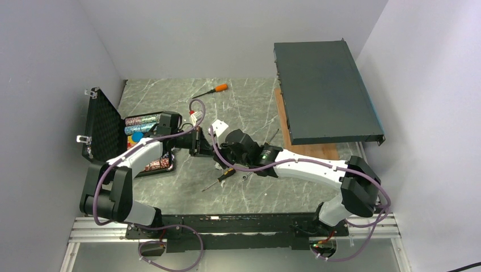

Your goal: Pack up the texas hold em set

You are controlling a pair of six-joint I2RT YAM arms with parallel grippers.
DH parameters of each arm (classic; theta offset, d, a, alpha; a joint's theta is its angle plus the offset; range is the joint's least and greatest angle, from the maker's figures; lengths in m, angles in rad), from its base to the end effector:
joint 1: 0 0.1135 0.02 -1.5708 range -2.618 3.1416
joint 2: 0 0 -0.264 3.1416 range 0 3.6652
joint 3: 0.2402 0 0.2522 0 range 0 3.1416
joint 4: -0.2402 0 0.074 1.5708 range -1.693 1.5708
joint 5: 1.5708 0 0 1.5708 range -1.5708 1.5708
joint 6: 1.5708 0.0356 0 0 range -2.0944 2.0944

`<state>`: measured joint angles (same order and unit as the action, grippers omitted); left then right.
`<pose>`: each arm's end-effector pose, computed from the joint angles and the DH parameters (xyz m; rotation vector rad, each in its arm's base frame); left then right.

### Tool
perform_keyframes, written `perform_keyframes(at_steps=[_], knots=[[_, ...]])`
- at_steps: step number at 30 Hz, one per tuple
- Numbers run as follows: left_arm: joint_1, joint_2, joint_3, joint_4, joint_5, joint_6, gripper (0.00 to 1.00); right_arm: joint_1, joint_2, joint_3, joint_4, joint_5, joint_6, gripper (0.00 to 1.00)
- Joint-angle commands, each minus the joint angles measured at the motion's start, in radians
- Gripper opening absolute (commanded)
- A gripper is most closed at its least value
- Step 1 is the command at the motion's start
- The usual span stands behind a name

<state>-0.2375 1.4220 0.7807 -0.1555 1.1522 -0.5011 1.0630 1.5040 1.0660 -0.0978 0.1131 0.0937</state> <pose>0.2595 -0.0963 0.2128 0.2986 2.3378 -1.7154 0.1706 0.2984 0.2715 -0.9424 1.9389 0.5683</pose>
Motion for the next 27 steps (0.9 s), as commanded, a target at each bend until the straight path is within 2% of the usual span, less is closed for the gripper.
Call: perform_keyframes(at_steps=[1,5,7,9,12,15,22,27], knots=[[-0.017,-0.065,0.071,-0.157,-0.071,0.127,0.00,-0.006,0.012,0.033,0.058,0.060,0.006,0.47],[0.044,-0.114,0.096,-0.255,-0.276,0.173,0.00,-0.006,-0.012,0.019,0.027,0.065,0.022,0.76],[0.091,-0.142,0.104,-0.298,-0.419,0.182,0.00,-0.006,-0.043,-0.010,0.025,0.080,0.035,0.87],[0.138,-0.167,0.103,-0.322,-0.543,0.176,0.00,-0.006,-0.079,-0.050,0.030,0.091,0.050,0.92],[0.148,-0.162,0.147,-0.441,-0.835,0.186,0.00,-0.006,-0.114,-0.073,0.015,0.123,0.066,0.95],[0.150,-0.177,0.169,-0.508,-1.024,0.179,0.00,-0.008,-0.124,-0.074,-0.001,0.141,0.076,0.96],[0.149,-0.222,0.186,-0.587,-1.345,0.145,0.00,-0.008,-0.104,-0.067,-0.006,0.130,0.091,0.96],[0.150,-0.177,0.202,-0.621,-1.415,0.138,0.00,-0.008,-0.106,-0.072,-0.005,0.129,0.093,0.96]])
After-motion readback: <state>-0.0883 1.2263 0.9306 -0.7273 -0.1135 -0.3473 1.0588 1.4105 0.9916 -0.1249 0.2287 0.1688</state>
